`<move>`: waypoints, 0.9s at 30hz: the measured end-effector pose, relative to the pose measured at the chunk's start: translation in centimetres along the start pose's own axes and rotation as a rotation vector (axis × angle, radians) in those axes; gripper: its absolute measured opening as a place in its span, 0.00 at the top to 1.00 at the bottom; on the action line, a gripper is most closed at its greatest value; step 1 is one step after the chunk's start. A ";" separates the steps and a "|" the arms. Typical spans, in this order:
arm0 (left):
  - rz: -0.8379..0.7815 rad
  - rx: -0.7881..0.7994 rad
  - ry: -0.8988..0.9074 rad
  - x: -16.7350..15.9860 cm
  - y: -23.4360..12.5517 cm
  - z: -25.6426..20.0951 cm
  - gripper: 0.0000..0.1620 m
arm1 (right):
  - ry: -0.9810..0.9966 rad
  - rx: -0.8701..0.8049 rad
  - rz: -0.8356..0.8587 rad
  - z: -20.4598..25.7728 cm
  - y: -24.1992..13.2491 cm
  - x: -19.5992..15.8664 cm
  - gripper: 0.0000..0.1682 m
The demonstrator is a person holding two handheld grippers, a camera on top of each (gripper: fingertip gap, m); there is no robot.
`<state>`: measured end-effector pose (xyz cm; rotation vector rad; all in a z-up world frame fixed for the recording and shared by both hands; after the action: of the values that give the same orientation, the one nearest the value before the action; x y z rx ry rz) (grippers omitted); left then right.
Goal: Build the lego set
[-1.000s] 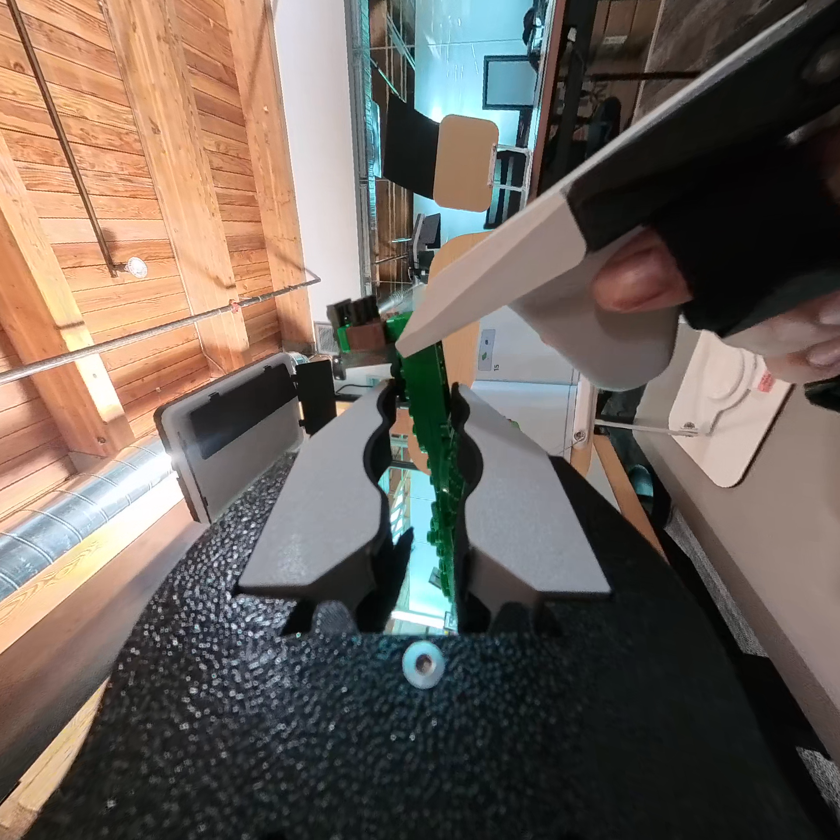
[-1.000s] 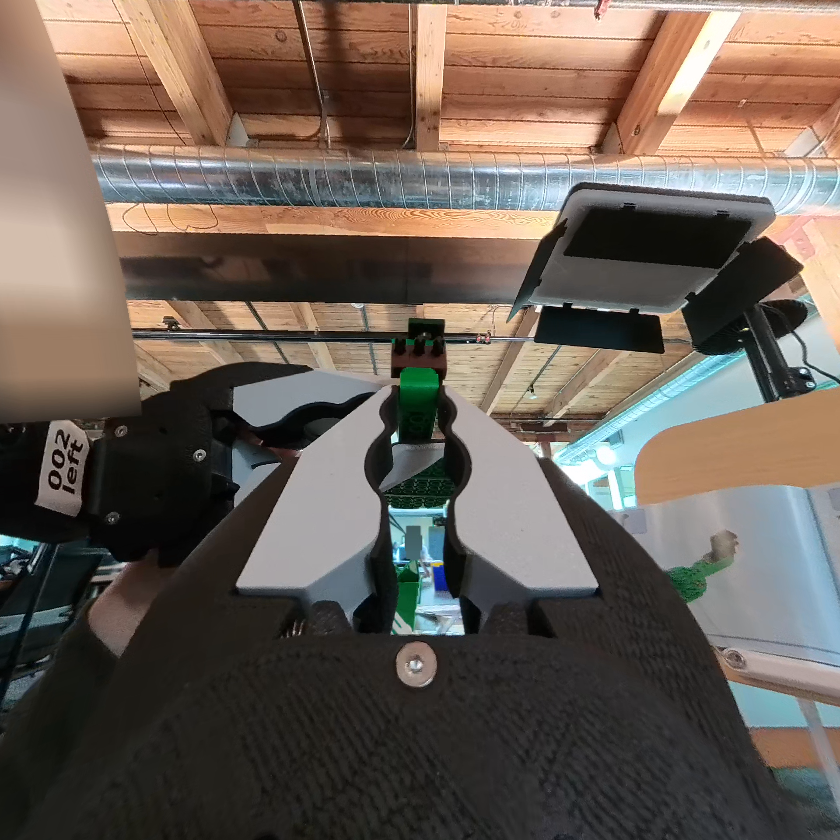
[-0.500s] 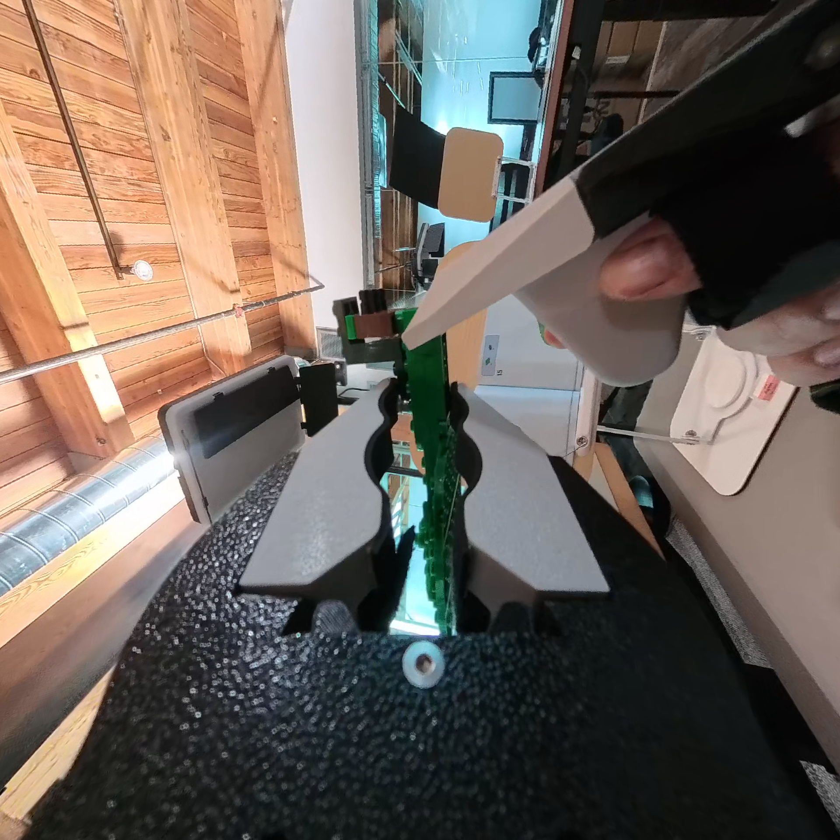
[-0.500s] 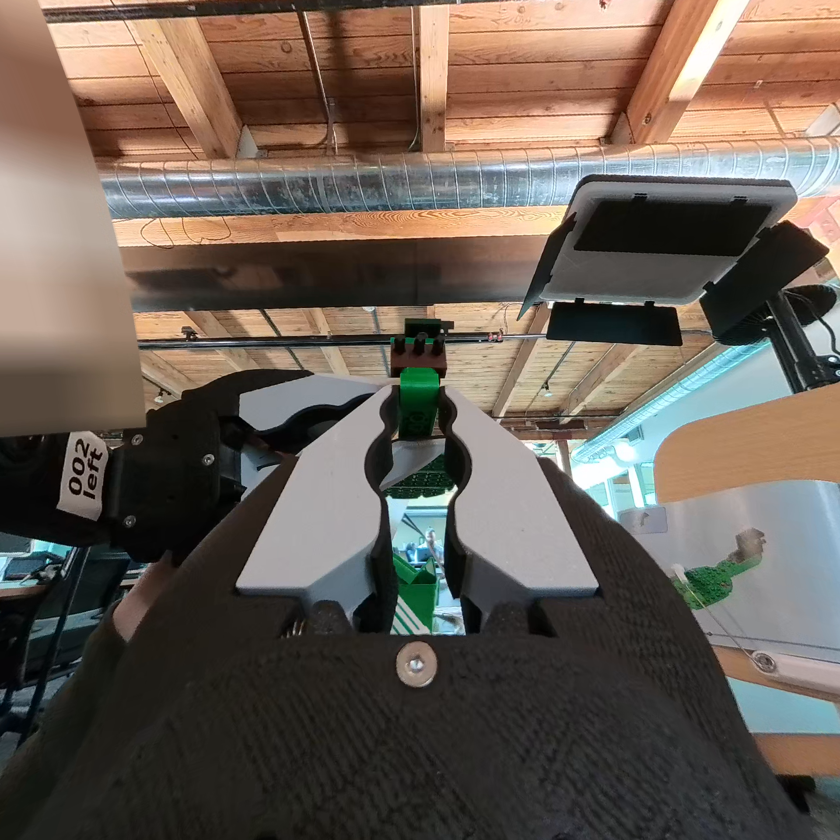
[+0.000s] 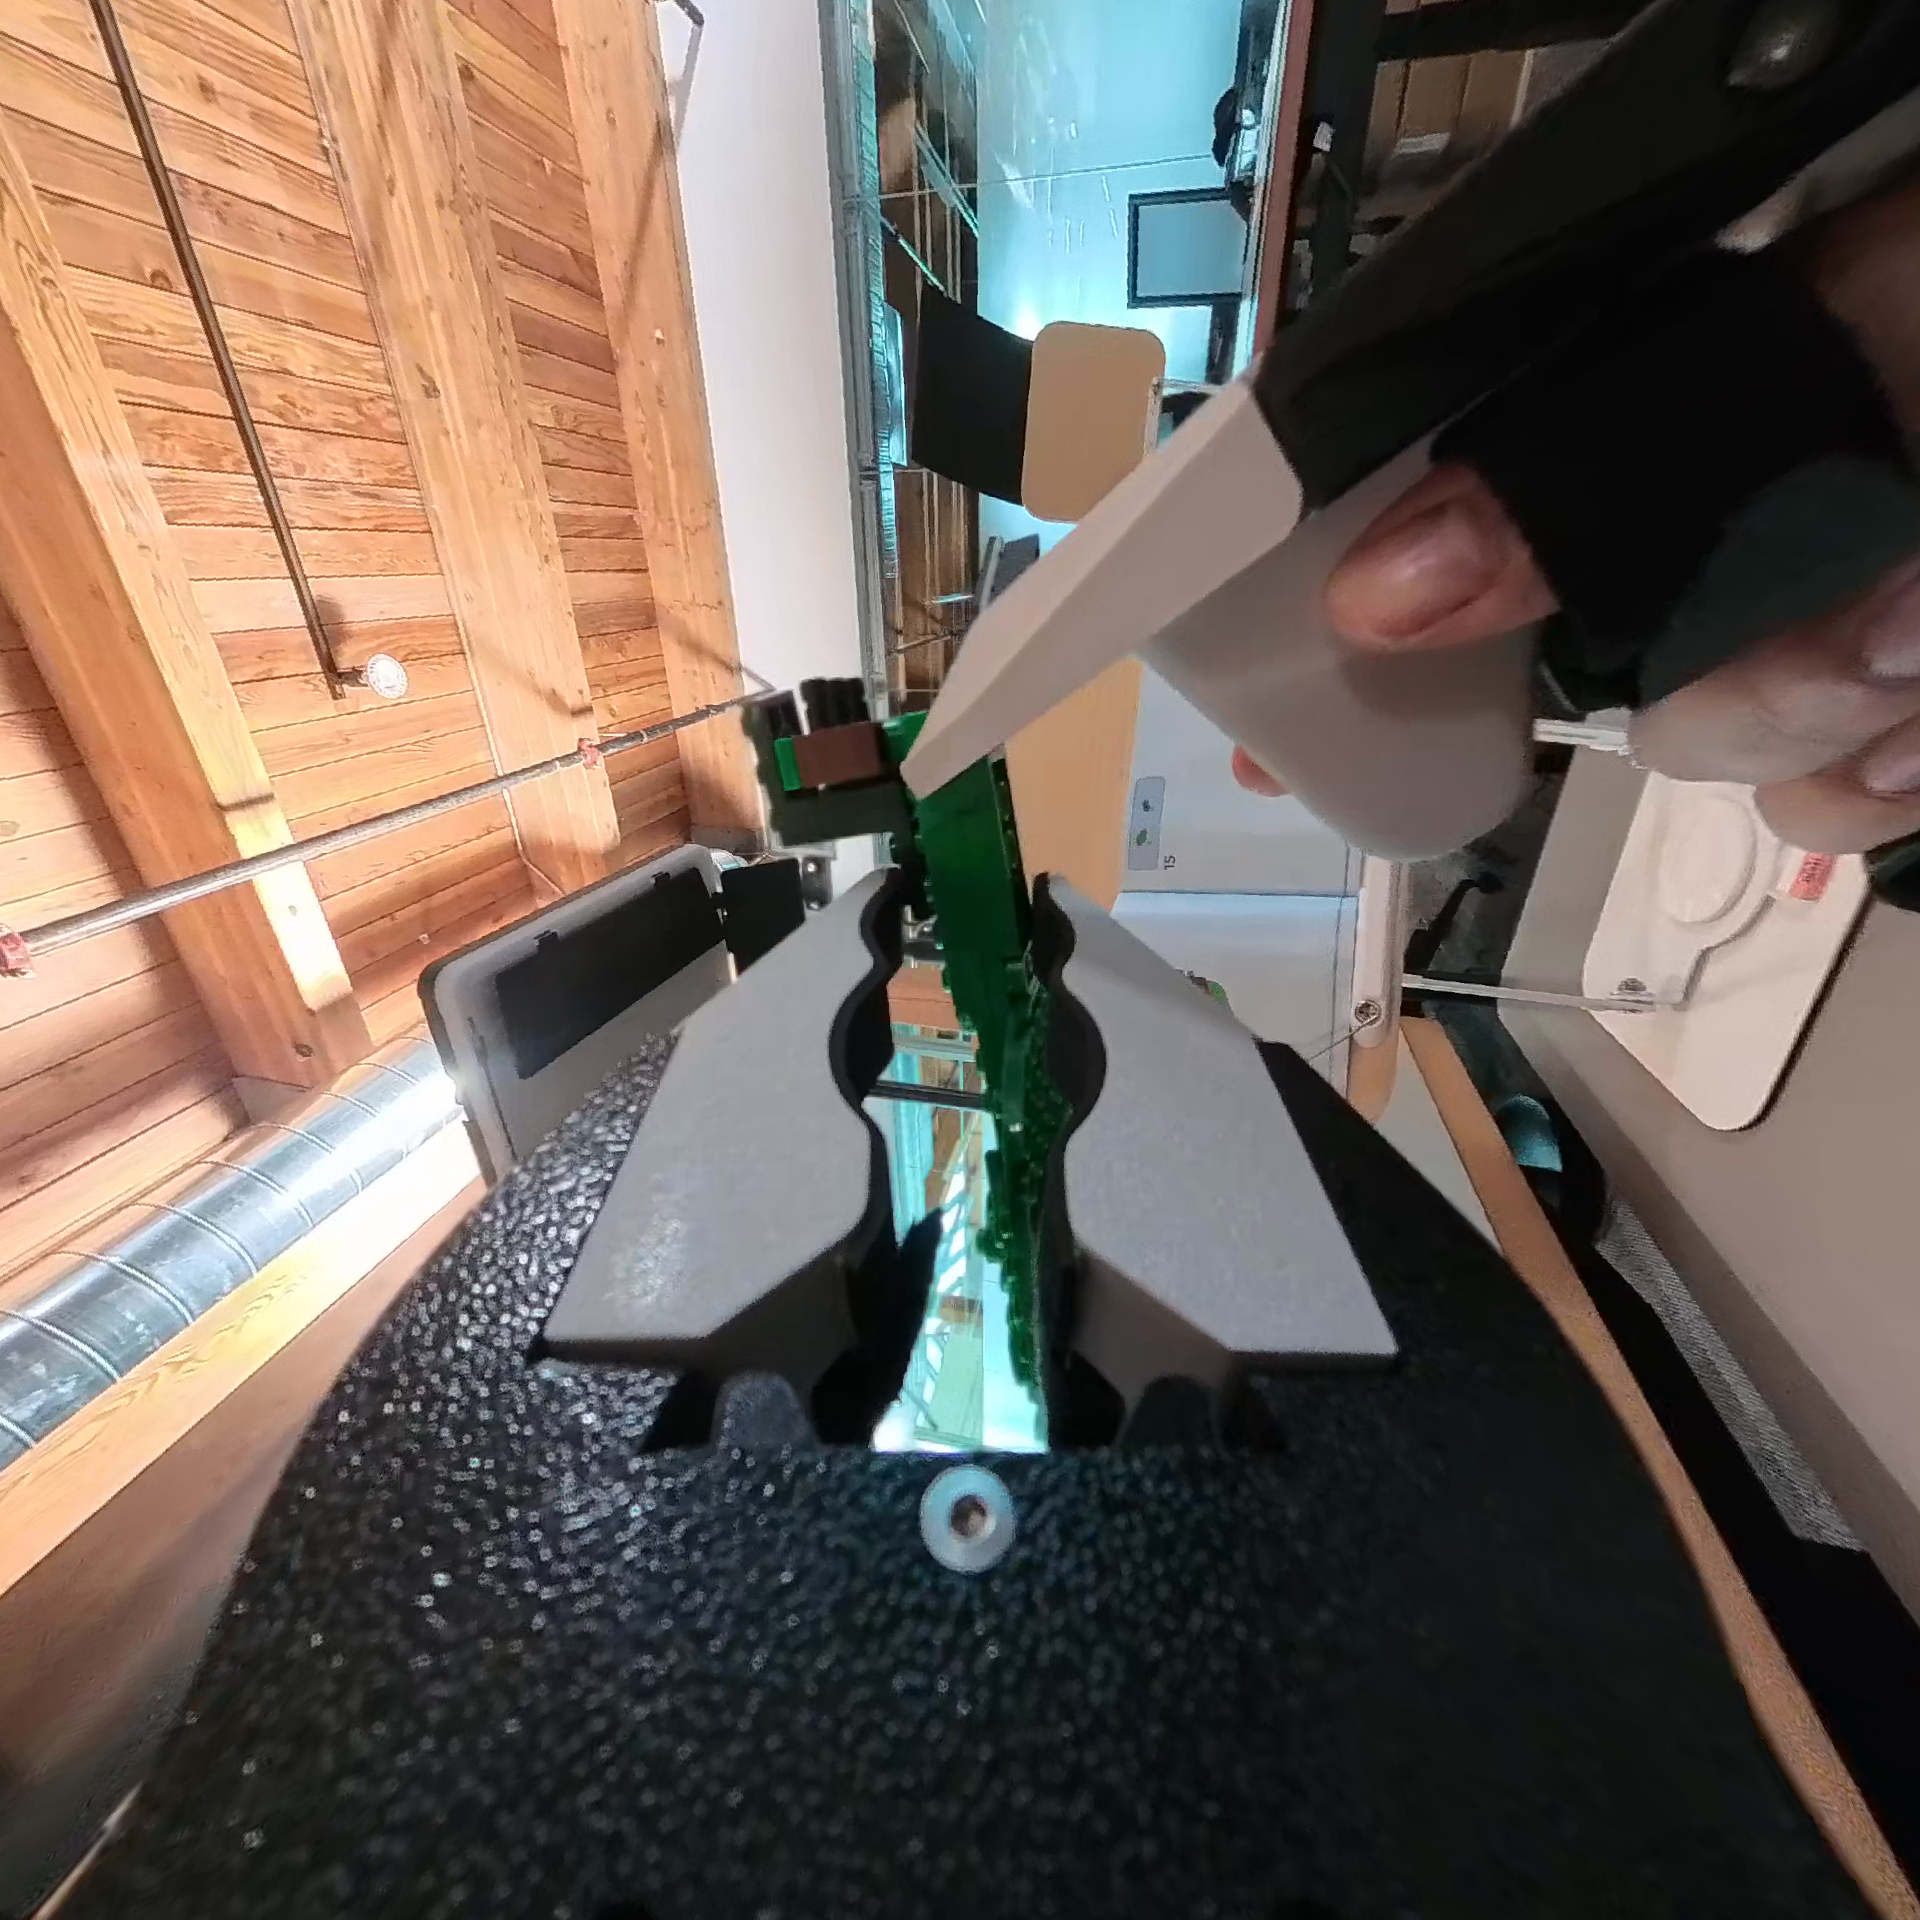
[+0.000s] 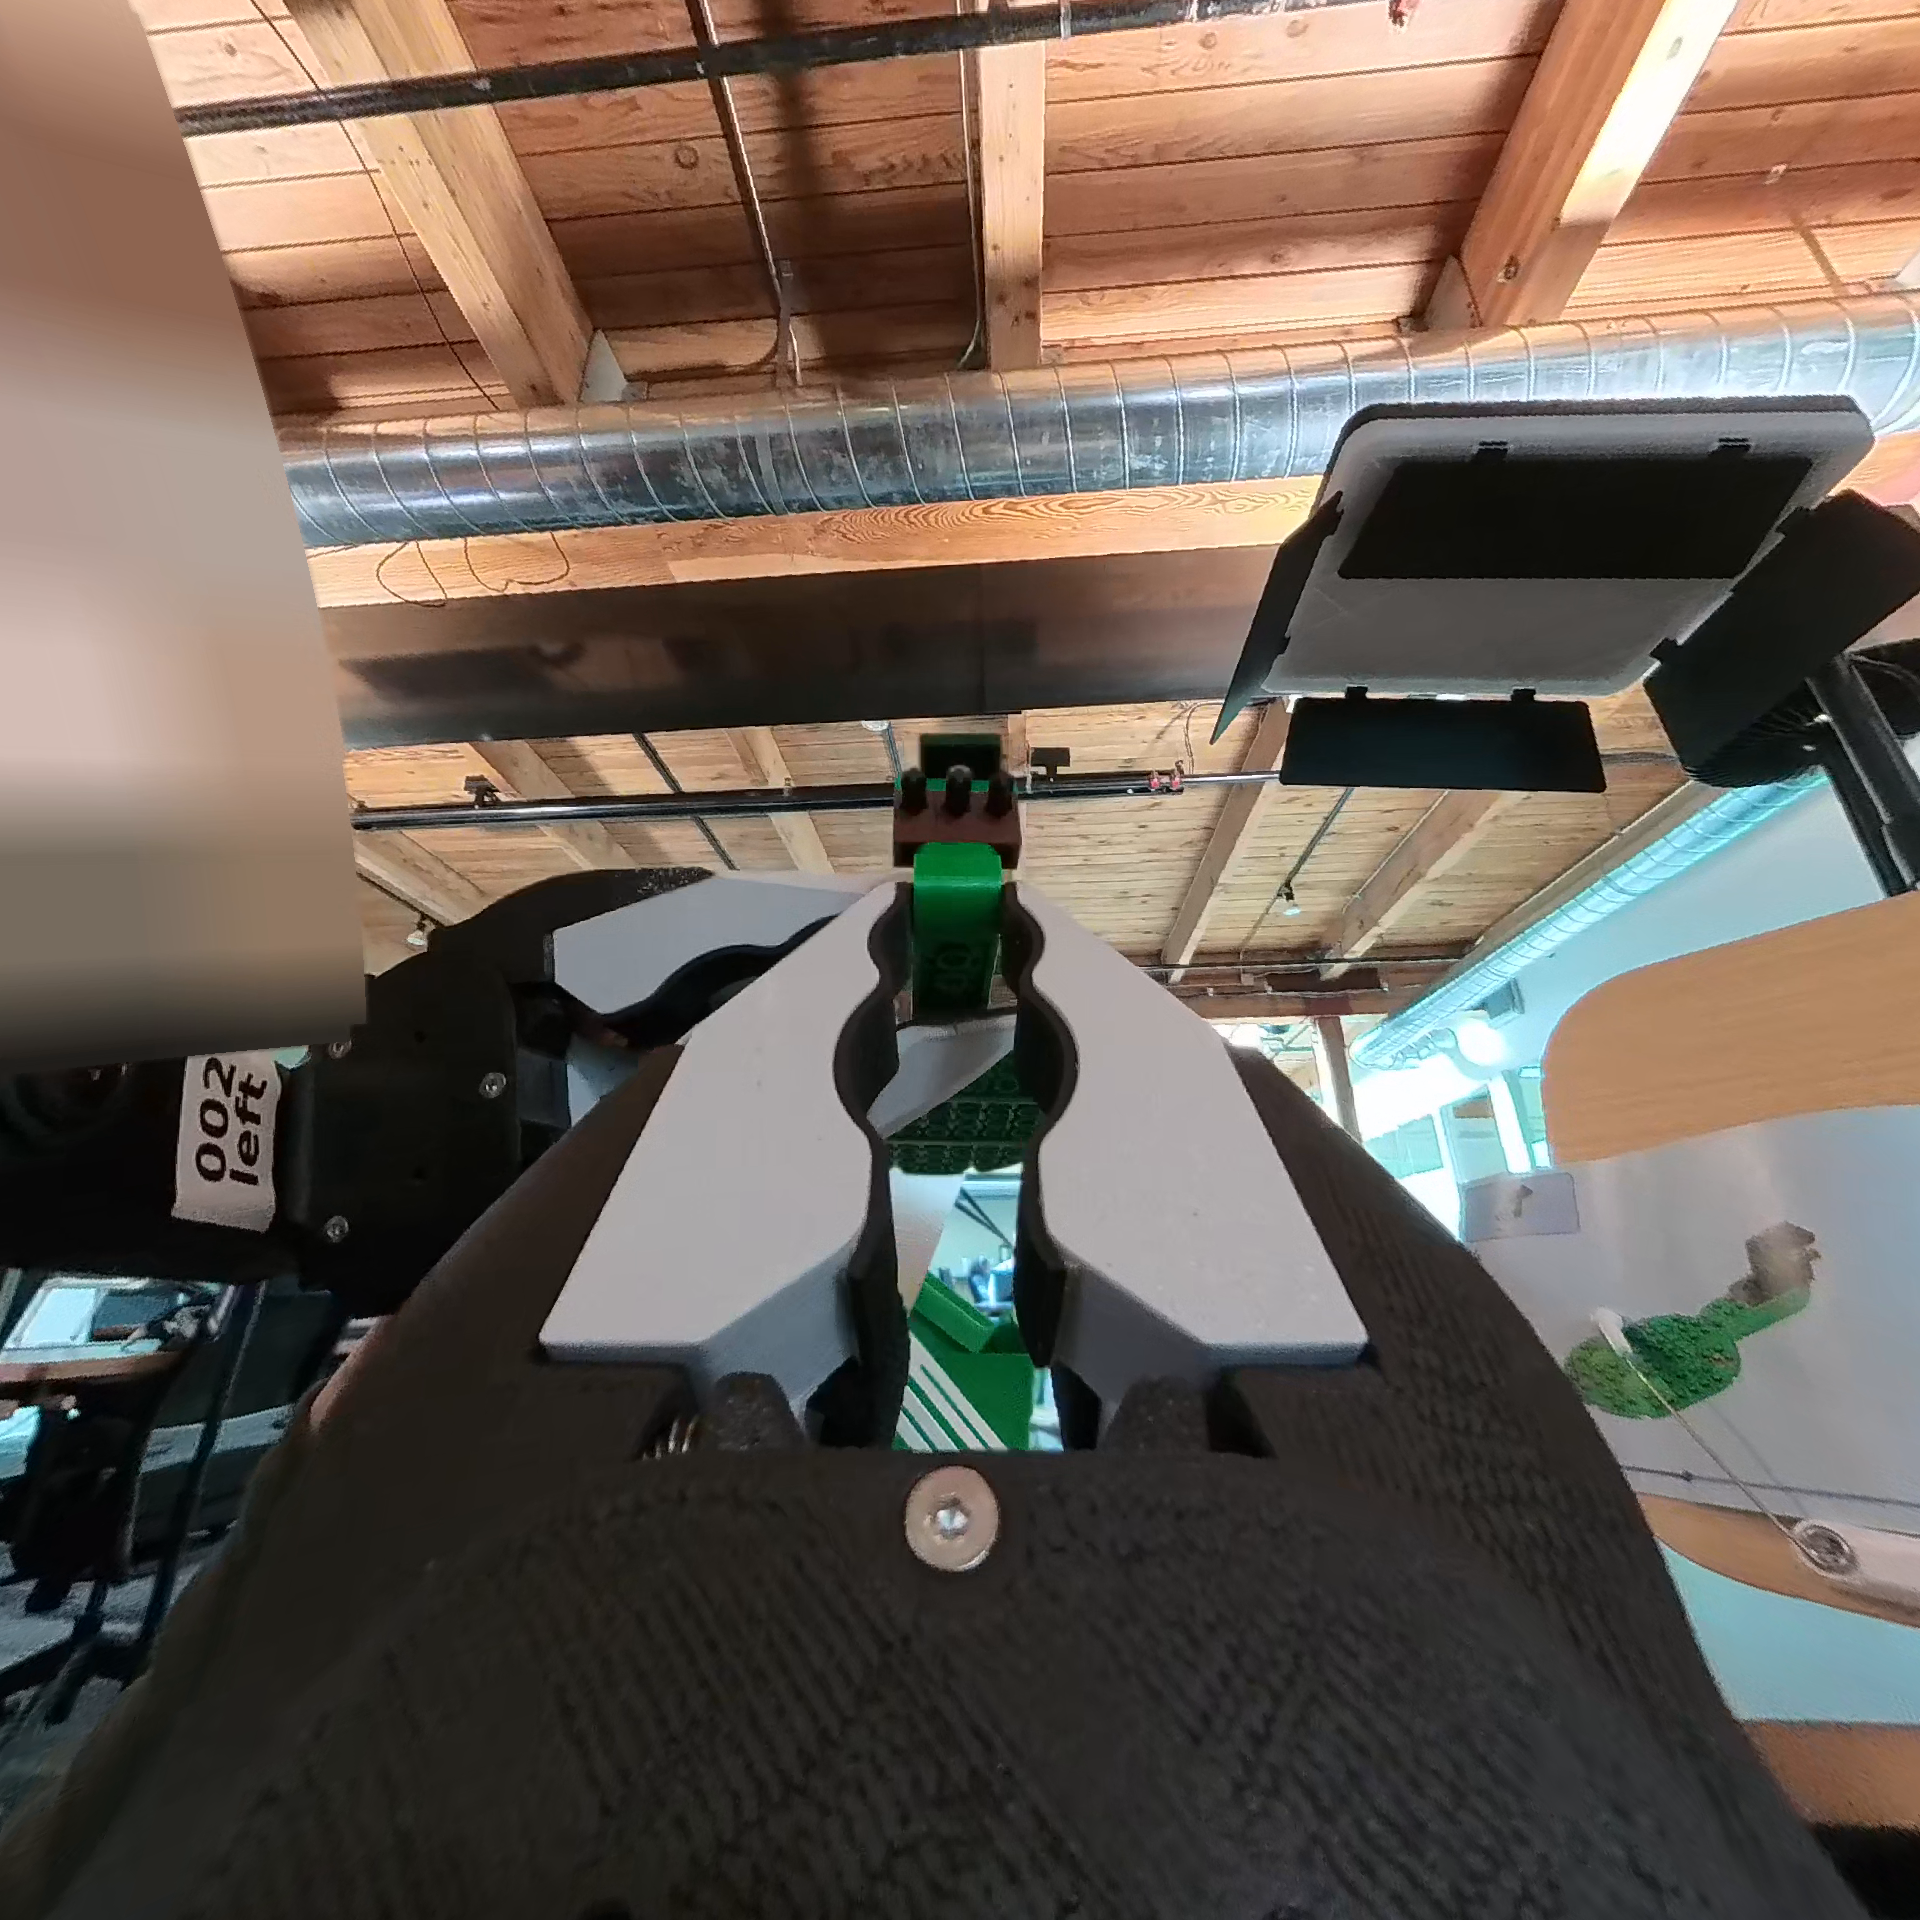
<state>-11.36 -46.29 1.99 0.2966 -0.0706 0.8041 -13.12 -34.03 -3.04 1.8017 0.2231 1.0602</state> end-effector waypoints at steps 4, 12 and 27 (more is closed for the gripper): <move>-0.022 -0.008 -0.011 0.4 -0.1 -0.1 0.86 | 0.042 0.010 -0.033 -0.2 -0.1 0.2 0.91; -0.014 -0.016 -0.034 0.8 0.0 -0.2 0.85 | 0.067 0.011 -0.055 -0.3 -0.3 0.2 0.92; -0.020 -0.024 -0.027 1.2 -0.2 -0.2 0.86 | 0.133 0.039 -0.109 -0.5 -0.6 -0.2 0.91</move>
<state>-10.42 -45.48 1.93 0.2849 -0.1024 0.7791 -13.40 -33.51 -3.55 1.7342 0.4205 1.1049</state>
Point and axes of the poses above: each gripper's, where its closed fingertips meet, y out along the fingers, x out of its top, z = x × y across the jaws, the point moved 10 cm from there along -y, back along the fingers, and after that the axes turned 13 degrees about -y, right-handed, at the moved point
